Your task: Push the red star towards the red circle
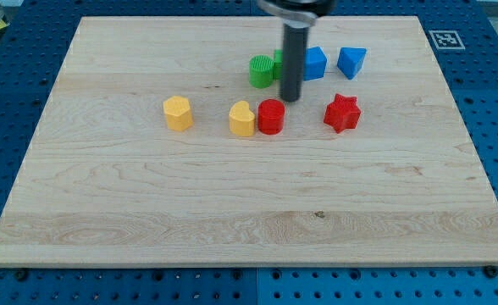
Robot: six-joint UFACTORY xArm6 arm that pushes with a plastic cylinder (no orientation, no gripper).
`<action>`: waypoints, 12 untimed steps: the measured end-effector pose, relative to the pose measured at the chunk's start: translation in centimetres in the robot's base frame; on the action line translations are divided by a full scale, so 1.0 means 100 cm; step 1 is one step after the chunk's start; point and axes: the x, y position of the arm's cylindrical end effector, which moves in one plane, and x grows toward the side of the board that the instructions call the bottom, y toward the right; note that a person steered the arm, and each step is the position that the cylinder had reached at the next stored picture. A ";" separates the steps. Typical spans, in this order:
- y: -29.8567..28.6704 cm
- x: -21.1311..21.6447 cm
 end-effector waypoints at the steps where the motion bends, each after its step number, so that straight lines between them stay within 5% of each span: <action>1: 0.043 0.000; 5: 0.100 0.033; 12: 0.052 0.044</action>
